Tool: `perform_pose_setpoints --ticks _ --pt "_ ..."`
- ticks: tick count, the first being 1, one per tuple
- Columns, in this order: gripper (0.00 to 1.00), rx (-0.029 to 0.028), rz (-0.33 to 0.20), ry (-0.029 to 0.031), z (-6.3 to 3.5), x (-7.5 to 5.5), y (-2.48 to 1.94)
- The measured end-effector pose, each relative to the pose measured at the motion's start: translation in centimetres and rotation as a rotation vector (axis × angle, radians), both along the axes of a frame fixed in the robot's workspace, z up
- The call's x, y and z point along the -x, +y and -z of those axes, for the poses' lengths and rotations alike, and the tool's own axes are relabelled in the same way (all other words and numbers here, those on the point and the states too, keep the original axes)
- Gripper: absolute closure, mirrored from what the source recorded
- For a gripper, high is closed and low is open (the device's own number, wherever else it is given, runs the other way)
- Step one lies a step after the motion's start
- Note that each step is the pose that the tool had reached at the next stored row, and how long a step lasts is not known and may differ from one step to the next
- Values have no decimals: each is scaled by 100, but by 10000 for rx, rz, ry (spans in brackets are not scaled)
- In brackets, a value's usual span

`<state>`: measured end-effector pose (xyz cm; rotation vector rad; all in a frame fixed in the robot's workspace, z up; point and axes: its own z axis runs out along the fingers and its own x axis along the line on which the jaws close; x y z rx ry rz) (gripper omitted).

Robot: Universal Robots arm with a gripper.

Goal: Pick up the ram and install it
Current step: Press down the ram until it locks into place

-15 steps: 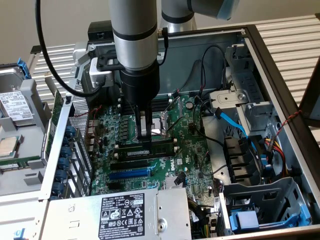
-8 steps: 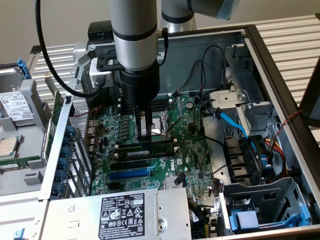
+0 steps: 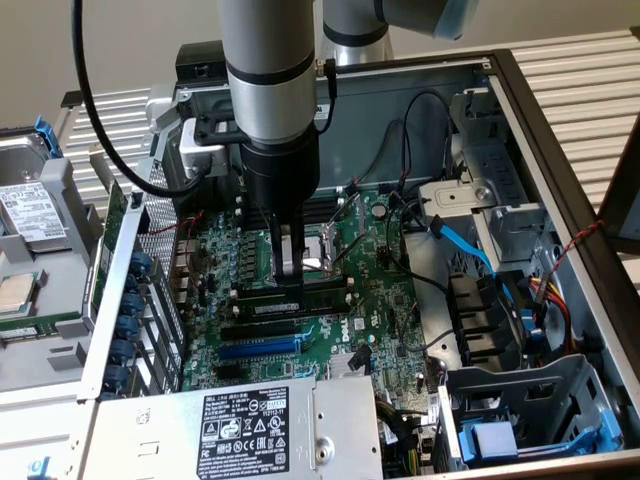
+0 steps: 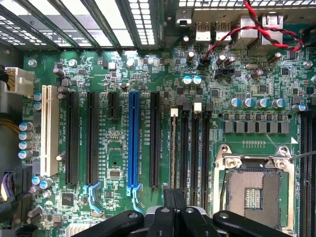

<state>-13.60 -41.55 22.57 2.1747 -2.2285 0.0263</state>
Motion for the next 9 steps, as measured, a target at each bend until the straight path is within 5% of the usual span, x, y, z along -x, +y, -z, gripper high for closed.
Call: perform_pose_setpoints --ticks 9 --pt "89 -17 2 -15 -51 1 2"
